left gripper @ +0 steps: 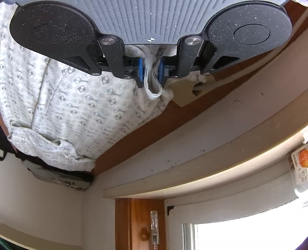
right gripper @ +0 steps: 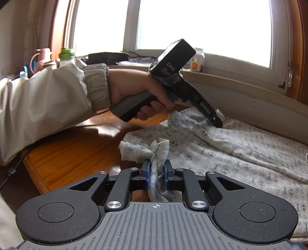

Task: Fold clothes
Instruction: 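Pinch the garment corner with the right gripper and lift it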

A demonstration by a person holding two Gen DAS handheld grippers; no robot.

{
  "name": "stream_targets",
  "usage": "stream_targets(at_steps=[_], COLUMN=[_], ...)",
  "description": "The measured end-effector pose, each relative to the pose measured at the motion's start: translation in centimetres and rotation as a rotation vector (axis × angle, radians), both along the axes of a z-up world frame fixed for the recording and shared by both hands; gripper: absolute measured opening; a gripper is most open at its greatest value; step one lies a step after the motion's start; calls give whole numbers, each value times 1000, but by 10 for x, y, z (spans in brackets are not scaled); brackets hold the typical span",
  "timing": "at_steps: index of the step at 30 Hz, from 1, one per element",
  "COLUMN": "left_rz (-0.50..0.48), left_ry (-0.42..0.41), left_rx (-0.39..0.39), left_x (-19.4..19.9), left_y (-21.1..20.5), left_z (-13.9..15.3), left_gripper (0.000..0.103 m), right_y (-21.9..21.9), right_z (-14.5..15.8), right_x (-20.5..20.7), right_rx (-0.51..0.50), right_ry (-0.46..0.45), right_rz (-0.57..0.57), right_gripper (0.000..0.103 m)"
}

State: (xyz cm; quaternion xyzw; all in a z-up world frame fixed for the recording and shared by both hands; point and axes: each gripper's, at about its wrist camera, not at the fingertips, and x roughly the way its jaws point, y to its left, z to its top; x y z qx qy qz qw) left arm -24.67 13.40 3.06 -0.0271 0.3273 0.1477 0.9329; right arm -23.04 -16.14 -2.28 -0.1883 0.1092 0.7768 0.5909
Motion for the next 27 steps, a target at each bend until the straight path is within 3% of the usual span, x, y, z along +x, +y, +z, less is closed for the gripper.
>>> stream_targets(at_steps=[3,6,9,11,12,16,22,25,27], left_rz=[16,30,47,59,65,43,-5,-15,-27], left_ry=[-18,3,15,19,21,27,36,36,44], left_rx=[-11,-36,-28,-9,-7,-47,-132,-148,-145], left_x=[-3,-8,-15,-20,-22,-24,-19,-13,-11], left_y=[1,10,17,21,22,26,27,25,21], left_z=[7,9,11,13,14,13,3,4,4], left_gripper=[15,25,39,63,65,71,70,59,56], right_y=[0,-3,-10,-14,-16,-29,-48,-46,-45], right_z=[0,-4,-4,-4,-3,-2,-2,-4,-5], right_x=[4,8,16,20,22,31,42,36,31], right_rx=[-2,-13,-27,-34,-37,-51,-56,-39,-30], right_ry=[6,-8,14,24,24,10,0,-21,-28], right_rz=[23,50,72,88,97,134,147,148,154], right_gripper=[14,14,14,14,14,14,15,23,34])
